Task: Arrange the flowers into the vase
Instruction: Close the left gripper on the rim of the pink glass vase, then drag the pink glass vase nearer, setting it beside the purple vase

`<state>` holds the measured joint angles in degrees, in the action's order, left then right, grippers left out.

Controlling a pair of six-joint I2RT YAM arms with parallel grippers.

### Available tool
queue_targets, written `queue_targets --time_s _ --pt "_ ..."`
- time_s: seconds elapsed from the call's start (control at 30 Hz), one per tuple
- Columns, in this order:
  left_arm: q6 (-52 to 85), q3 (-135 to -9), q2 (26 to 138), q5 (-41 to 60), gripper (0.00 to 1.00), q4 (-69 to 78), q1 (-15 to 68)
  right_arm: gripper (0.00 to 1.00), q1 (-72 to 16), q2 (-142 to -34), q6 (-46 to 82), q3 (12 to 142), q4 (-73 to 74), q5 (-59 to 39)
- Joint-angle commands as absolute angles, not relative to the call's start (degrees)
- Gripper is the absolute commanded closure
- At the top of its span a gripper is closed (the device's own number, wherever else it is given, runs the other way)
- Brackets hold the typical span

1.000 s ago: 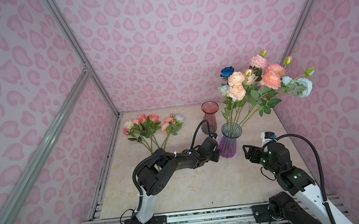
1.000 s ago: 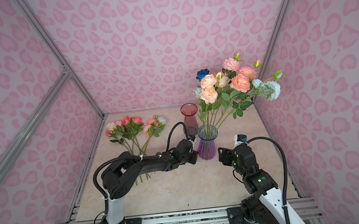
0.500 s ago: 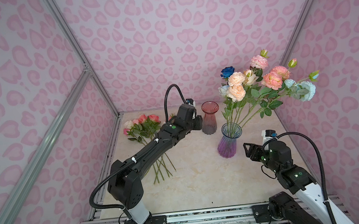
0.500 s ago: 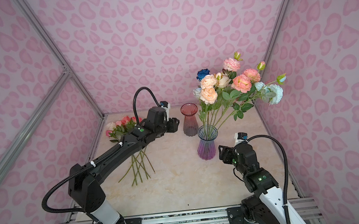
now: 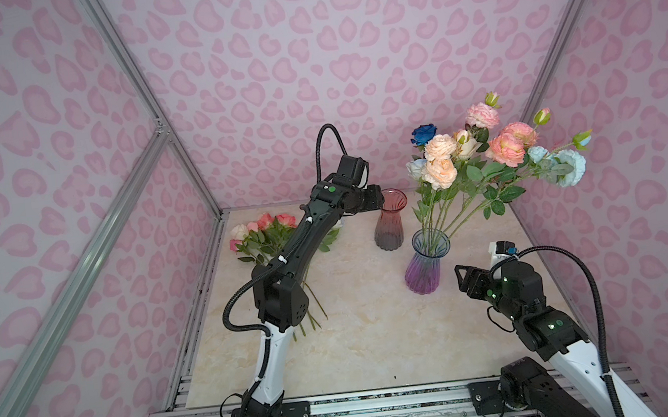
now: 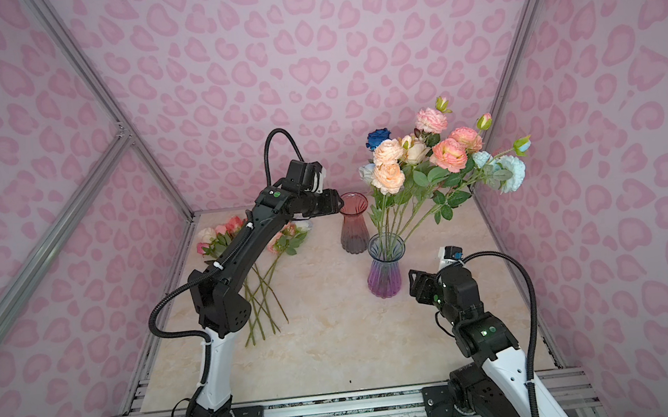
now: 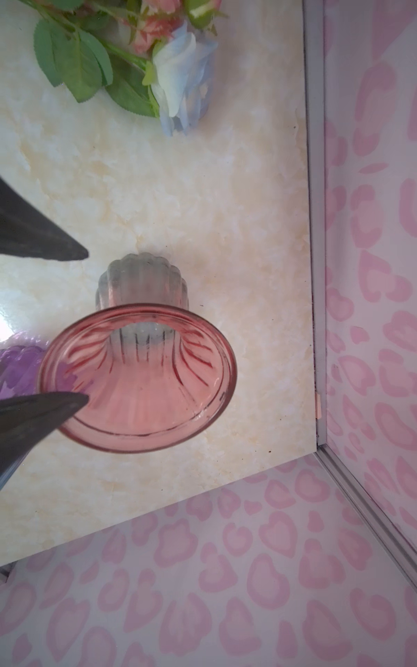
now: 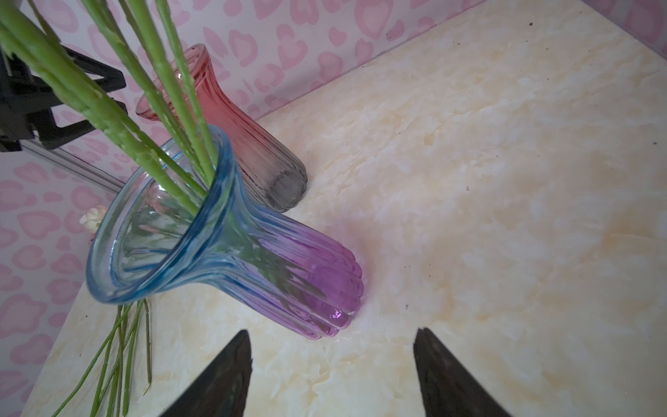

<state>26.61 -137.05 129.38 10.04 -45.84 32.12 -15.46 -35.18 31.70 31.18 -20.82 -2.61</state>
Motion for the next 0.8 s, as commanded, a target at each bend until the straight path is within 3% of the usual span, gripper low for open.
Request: queue_targets --time_s 0.0,0.77 --pt "28.51 -139.69 131.45 12.70 0.42 -46.92 31.82 0.28 -14.87 -34.92 31.35 30.67 -19.88 -3.50" --pt "30.47 -142.63 137.46 12.66 0.53 -46.89 30.86 0.28 -13.52 -30.90 31.64 30.18 -22.08 -4.57"
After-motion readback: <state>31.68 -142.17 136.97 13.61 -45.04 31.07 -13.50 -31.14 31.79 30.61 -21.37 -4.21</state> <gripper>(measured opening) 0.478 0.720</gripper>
